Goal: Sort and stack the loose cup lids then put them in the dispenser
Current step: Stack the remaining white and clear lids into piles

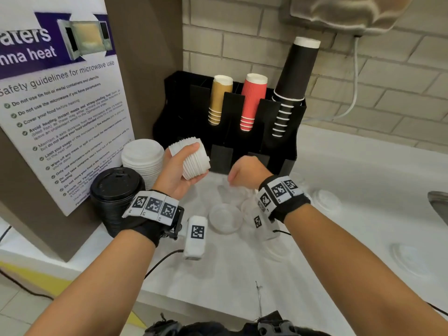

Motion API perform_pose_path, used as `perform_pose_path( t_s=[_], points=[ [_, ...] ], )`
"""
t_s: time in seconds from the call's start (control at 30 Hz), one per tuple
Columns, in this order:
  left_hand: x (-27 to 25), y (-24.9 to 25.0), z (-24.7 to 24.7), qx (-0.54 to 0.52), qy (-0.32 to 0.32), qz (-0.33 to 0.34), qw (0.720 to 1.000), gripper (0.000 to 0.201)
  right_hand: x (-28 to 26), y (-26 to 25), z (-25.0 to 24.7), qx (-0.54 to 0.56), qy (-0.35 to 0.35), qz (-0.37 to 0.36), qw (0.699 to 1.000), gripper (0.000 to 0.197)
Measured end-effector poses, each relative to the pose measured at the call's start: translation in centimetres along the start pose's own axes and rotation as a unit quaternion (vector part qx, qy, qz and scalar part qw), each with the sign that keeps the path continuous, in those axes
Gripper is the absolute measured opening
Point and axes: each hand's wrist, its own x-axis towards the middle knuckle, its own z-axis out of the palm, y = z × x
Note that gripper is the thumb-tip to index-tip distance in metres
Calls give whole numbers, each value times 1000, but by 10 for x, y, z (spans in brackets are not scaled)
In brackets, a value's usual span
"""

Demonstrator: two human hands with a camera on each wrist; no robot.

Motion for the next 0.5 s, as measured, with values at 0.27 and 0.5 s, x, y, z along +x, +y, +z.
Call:
perform_pose_path(
  t_s=[0.27,0.5],
  points=[
    [-4,-16,2,-10,-25,-43,999,72,-17,3,-34,574,31,-55,816,32],
    [-20,-30,20,-23,-154,-90,984,48,-36,6,-22,597,-39,-53,799,65]
  ],
)
